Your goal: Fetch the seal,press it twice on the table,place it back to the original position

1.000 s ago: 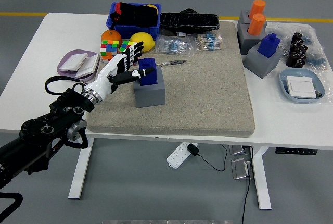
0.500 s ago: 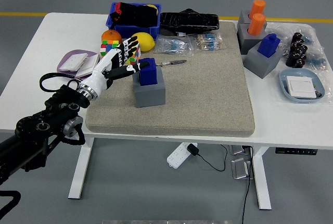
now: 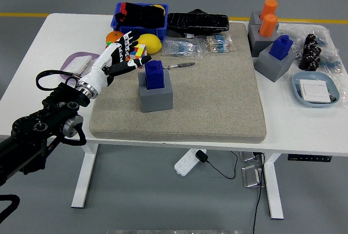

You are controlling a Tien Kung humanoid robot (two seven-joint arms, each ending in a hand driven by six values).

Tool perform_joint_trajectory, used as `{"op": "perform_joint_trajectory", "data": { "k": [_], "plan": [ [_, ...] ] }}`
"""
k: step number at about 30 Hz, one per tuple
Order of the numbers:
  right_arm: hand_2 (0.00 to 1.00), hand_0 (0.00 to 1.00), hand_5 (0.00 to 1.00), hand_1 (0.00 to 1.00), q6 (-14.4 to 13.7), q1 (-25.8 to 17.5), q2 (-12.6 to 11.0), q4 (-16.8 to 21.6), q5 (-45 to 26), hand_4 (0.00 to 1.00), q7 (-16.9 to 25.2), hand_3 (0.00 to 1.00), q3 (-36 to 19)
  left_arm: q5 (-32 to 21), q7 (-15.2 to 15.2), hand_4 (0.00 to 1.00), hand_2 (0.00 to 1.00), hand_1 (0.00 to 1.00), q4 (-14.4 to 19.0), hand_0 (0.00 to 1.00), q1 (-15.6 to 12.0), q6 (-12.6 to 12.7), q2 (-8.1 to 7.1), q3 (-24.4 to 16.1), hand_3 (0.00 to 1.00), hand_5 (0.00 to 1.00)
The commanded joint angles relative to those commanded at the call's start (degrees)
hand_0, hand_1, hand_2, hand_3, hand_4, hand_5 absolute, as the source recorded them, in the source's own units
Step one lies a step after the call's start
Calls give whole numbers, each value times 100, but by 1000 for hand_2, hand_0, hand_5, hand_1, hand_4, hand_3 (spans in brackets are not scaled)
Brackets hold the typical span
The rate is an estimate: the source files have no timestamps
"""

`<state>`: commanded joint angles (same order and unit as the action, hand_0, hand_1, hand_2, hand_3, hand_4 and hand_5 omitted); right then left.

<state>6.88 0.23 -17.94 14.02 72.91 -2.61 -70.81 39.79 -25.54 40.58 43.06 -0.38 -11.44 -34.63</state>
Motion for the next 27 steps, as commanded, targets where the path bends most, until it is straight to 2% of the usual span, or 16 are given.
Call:
{"op": "perform_joint_trajectory", "data": {
  "k": [20,27],
  "plan": [
    [647,767,485,674,1,-20,16,2,-5,796,-4,615,4,18,8,998,998,998,-130,998,37,0,-156,-410,998,369],
    [647,767,486,675,-2,-18,13,1,-4,796,-5,615,-28,16,13,998,998,998,-250,998,49,1,-269,-536,998,366]
  ]
}}
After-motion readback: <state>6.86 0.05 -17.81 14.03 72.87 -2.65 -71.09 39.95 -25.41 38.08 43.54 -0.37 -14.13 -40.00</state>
